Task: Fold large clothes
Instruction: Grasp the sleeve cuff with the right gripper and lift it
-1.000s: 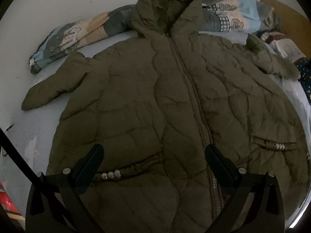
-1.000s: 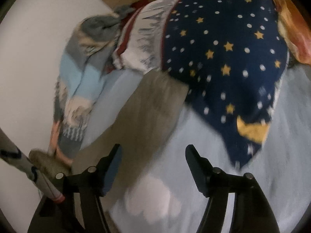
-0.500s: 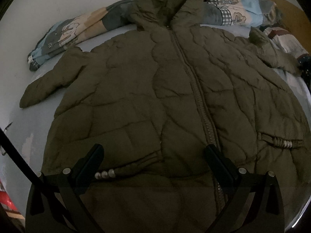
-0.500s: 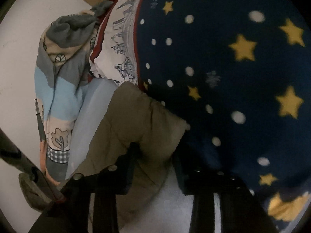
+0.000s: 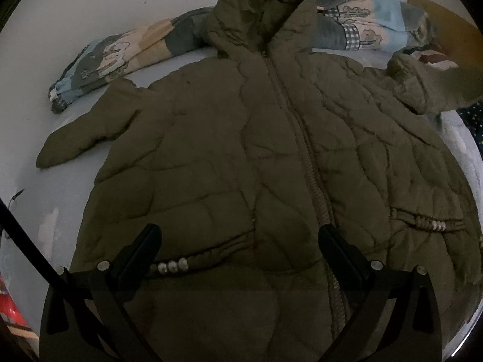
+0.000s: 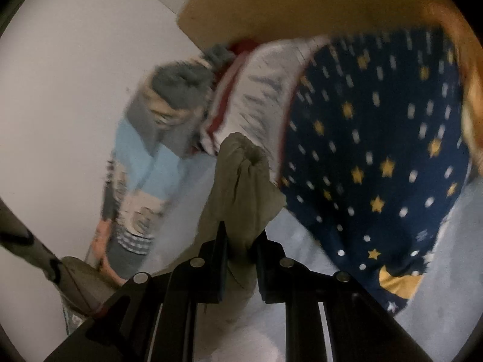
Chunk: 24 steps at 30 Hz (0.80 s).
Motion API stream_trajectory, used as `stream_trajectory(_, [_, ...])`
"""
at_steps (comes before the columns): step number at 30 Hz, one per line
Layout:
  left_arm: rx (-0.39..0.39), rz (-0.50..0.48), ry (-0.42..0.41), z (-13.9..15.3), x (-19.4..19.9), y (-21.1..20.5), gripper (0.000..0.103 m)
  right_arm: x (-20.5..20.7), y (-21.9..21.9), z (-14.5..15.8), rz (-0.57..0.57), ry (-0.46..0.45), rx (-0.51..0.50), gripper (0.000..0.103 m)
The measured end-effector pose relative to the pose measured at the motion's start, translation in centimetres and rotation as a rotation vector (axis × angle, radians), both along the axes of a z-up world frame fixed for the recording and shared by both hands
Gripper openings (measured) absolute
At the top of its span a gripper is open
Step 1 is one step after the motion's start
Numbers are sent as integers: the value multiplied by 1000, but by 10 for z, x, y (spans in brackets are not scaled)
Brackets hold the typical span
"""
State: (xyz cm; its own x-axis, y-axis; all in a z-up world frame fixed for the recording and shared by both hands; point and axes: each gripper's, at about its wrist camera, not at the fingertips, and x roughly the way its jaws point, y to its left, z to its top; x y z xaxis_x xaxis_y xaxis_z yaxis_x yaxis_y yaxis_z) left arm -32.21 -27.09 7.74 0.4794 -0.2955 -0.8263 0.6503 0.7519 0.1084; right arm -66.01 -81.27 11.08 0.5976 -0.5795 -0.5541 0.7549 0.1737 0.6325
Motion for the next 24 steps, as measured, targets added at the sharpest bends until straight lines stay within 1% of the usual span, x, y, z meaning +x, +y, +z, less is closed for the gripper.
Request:
stream_trajectory(4, [52, 38, 45, -19, -1, -3, 103, 7, 30, 63, 31, -22, -73, 17])
stream_trajectory(5, [55, 52, 62, -23, 1, -2, 103, 9, 38, 76, 43, -26, -90, 17])
stream_trajectory(6, [51, 57, 67, -23, 1, 0, 103, 15, 51, 96, 60, -33, -114, 17])
stream_trajectory(8, [50, 56, 73, -22, 2, 1, 103, 25, 71, 124, 93, -49, -145, 17])
stream_trajectory(11, [18, 67, 89, -13, 3, 8, 103, 49, 105, 162, 157, -53, -193, 17])
stream_trajectory(13, [-17, 75, 75, -2, 4, 13, 103, 66, 130, 182, 205, -56, -221, 17])
stream_trajectory(14, [-42, 80, 52, 8, 6, 18, 103, 77, 144, 191, 230, -52, -235, 17])
stream_trajectory(16, [-71, 93, 25, 19, 8, 27, 103, 96, 169, 205, 272, -42, -257, 17])
stream_trajectory(18, [-94, 114, 21, 27, 14, 36, 103, 118, 194, 215, 324, -38, -269, 17])
stream_trajectory(21, [-124, 148, 49, 32, 24, 52, 103, 149, 222, 221, 377, -15, -284, 17])
stream_trajectory(24, [-150, 174, 67, 36, 32, 67, 103, 183, 249, 218, 433, -2, -283, 17])
